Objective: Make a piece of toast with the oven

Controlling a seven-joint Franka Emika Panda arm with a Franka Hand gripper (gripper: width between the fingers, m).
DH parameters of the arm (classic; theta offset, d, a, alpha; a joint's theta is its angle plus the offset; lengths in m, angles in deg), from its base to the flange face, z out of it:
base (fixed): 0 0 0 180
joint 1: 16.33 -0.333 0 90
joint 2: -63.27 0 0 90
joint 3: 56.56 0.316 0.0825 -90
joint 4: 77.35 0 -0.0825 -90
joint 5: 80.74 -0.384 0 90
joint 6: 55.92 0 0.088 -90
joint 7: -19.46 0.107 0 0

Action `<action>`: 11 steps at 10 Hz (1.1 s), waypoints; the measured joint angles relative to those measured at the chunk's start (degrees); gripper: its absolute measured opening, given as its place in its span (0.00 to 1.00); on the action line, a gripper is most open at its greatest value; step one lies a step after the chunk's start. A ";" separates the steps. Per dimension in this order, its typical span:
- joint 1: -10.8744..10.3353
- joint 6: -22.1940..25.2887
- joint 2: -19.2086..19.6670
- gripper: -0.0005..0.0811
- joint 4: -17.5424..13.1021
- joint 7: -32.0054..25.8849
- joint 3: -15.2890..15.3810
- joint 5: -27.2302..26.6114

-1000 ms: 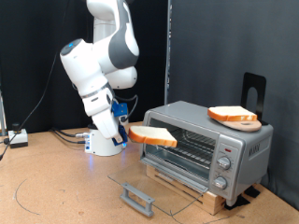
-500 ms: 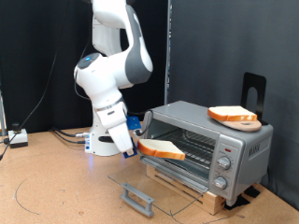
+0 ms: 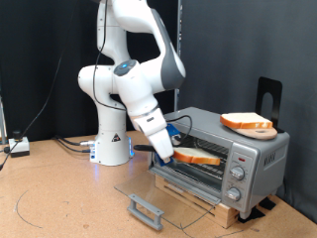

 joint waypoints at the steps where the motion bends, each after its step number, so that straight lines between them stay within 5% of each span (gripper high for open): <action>1: -0.99 -0.18 -0.80 0.52 0.70 0.19 1.46 0.32; 4: -1.39 0.65 -3.67 0.52 2.15 3.74 5.25 6.94; 7: -1.07 -2.33 -7.11 0.52 3.83 3.33 5.79 9.42; 11: 2.63 0.82 -11.81 0.52 4.04 3.74 4.77 14.07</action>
